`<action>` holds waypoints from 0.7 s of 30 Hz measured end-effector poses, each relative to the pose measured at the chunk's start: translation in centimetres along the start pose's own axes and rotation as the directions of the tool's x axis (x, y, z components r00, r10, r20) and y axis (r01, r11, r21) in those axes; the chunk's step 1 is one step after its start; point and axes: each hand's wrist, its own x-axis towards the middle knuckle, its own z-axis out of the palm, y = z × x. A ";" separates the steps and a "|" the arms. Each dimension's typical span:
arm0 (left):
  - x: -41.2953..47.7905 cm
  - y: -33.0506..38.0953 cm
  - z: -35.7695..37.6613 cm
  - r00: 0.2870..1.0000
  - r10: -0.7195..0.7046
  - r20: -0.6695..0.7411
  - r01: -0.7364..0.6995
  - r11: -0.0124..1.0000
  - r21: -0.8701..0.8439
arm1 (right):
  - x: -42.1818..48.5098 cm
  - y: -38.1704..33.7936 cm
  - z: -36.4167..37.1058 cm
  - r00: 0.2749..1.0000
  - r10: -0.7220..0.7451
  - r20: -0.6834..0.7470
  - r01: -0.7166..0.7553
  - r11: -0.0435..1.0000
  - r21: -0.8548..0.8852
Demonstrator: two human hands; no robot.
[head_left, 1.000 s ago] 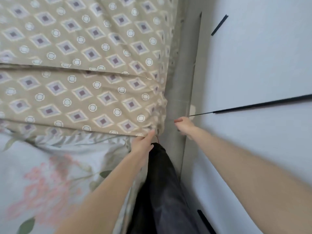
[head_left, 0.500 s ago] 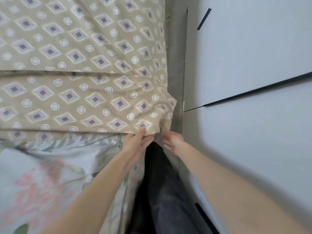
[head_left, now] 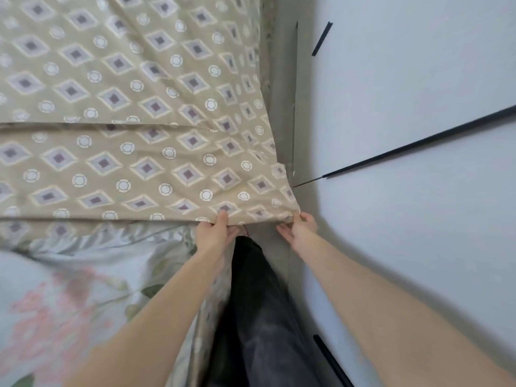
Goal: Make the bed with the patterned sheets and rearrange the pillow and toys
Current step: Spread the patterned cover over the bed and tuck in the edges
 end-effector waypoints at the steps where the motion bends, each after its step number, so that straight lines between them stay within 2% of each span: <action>1: -0.1 0.0 0.0 1.000 -0.011 0.002 0.011 1.000 -0.002 | -0.2 0.0 0.2 0.999 0.033 0.001 -0.033 0.999 0.023; 6: -0.4 0.3 -0.7 0.997 -0.057 0.060 0.057 0.998 -0.002 | -0.3 -0.4 1.6 0.961 0.244 0.129 -0.247 0.969 0.007; 8: -0.4 0.6 -0.9 0.995 -0.058 0.079 0.058 0.998 -0.002 | -0.6 -0.3 2.4 0.953 0.278 0.118 -0.286 0.956 0.061; 13: -0.5 1.0 -1.0 0.992 -0.085 0.090 0.086 0.996 -0.005 | -1.1 0.1 3.4 0.949 0.315 0.032 -0.311 0.905 0.290; 17: -0.5 0.8 -1.1 0.991 -0.101 0.086 0.102 0.995 -0.007 | -0.6 0.0 3.0 0.944 0.331 0.011 -0.306 0.860 0.409; 21: -0.6 0.9 -1.0 0.994 -0.085 0.070 0.086 0.996 0.000 | 0.4 0.2 2.1 0.976 0.204 0.077 -0.218 0.909 0.356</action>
